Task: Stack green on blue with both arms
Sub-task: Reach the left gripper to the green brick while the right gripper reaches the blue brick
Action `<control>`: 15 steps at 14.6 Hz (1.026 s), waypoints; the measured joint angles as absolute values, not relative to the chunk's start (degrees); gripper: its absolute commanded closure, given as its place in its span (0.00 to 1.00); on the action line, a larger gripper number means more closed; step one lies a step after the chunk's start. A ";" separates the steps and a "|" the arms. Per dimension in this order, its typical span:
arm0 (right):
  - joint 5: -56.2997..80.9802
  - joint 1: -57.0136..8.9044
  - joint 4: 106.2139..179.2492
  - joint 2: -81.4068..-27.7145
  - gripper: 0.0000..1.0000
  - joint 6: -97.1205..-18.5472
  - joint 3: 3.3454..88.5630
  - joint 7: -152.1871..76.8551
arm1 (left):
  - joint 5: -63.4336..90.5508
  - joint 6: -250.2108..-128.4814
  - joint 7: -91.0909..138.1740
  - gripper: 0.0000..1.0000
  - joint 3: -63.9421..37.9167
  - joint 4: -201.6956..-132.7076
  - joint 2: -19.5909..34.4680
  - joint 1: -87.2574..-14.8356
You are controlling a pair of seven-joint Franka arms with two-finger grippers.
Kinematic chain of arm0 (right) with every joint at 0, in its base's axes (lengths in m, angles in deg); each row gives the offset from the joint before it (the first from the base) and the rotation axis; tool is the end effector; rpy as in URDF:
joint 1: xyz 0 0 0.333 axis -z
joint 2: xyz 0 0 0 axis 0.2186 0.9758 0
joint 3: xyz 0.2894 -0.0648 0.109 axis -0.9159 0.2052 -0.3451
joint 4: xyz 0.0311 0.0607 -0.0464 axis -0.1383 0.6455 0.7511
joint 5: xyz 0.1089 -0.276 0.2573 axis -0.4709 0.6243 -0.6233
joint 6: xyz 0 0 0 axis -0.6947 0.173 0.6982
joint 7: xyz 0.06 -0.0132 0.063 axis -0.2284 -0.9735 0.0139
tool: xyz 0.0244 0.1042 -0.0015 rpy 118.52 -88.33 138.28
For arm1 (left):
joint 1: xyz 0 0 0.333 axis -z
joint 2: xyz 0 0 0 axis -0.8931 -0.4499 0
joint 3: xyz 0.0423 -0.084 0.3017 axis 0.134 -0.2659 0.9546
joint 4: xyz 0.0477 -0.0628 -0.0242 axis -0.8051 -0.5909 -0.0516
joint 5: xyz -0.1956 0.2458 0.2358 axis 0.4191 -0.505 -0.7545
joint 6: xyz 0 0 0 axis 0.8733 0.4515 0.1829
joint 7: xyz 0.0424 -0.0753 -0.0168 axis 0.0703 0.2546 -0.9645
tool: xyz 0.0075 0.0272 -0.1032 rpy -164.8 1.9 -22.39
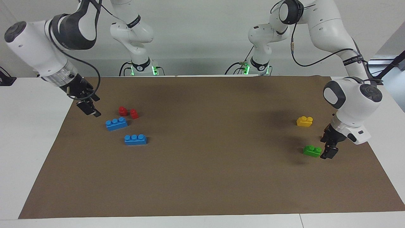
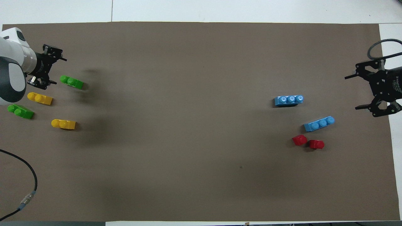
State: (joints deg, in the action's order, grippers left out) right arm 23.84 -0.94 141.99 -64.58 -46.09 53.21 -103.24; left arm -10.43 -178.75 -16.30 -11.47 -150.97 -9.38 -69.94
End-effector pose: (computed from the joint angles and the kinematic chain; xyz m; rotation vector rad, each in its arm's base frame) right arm 0.5794 -0.0937 0.4936 -2.2684 1.7336 0.2355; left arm 0.6893 0.0641 0.3663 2.6235 1.5565 0.1750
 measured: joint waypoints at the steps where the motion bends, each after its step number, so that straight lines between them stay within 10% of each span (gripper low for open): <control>1: 21.30 -0.15 141.99 -62.31 0.00 -47.05 53.25 -103.66 | -10.43 -179.47 -16.54 0.00 -11.47 -151.02 -9.95 -70.07; 15: 14.37 -4.99 142.24 -48.97 0.00 -51.81 52.19 -105.89 | -10.41 -186.74 -20.89 0.00 -11.90 -157.63 -11.00 -70.37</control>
State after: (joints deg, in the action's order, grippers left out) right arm 14.37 -4.99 142.24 -48.97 -51.81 52.19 -105.89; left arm -10.41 -186.74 -20.89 -11.90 -157.63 -11.00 -70.37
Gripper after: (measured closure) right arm 0.000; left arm 0.000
